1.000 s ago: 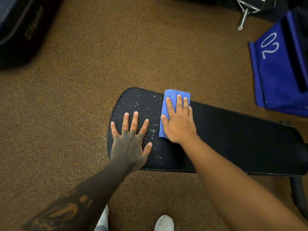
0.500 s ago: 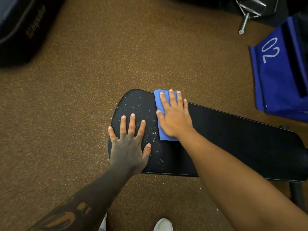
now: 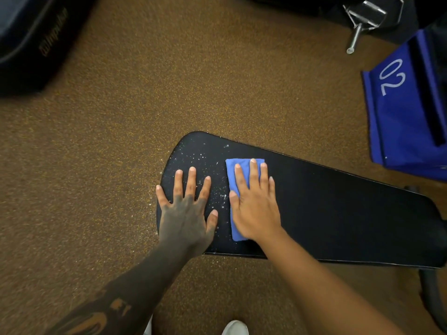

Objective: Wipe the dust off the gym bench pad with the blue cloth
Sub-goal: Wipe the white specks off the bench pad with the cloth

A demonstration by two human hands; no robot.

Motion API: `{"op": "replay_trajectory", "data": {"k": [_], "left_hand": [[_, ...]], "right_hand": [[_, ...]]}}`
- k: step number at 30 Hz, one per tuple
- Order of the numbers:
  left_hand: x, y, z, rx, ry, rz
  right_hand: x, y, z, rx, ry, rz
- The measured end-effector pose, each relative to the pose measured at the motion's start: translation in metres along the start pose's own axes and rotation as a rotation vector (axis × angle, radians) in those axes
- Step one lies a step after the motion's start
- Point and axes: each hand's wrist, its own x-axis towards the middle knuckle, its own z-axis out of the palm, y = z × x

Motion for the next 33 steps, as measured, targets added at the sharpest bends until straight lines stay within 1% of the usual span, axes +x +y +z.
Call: {"op": "replay_trajectory", "data": {"k": [5, 8, 10, 12, 14, 15, 17, 22, 25, 27, 30, 33], "left_hand": [[0.001, 0.000, 0.002, 0.009, 0.003, -0.007], [0.000, 0.001, 0.001, 0.013, -0.002, -0.030], [-0.002, 0.001, 0.000, -0.012, 0.002, -0.067], [-0.003, 0.001, -0.001, -0.032, 0.001, -0.086], [-0.003, 0.001, -0.001, -0.040, -0.017, -0.097], [-0.003, 0.000, -0.002, -0.045, -0.022, -0.106], [-0.003, -0.001, -0.002, -0.060, -0.025, -0.123], [-0.002, -0.001, -0.001, -0.059, -0.030, -0.118], [-0.002, -0.003, 0.001, -0.083, -0.007, -0.122], [-0.003, -0.004, 0.000, -0.172, 0.031, -0.152], [0.003, -0.010, -0.006, -0.390, 0.095, -0.232], [0.017, -0.021, -0.010, -0.643, 0.154, -0.344]], "right_hand": [[0.062, -0.009, -0.011, 0.007, 0.049, 0.028], [0.089, -0.011, -0.016, 0.007, 0.034, 0.025], [0.086, -0.011, -0.016, -0.008, 0.043, -0.020], [0.068, -0.009, -0.015, -0.035, 0.052, -0.119], [0.046, -0.006, -0.011, -0.052, 0.027, -0.207], [0.039, -0.004, -0.009, -0.054, 0.015, -0.222], [0.042, -0.004, -0.010, -0.046, 0.008, -0.200], [0.094, -0.025, -0.018, -0.002, 0.021, -0.066], [0.098, -0.028, -0.020, 0.001, 0.026, -0.057], [0.078, -0.026, -0.018, -0.003, 0.049, -0.093], [0.041, -0.023, -0.011, -0.017, 0.037, -0.141], [0.042, -0.025, -0.010, -0.015, 0.011, -0.126]]}}
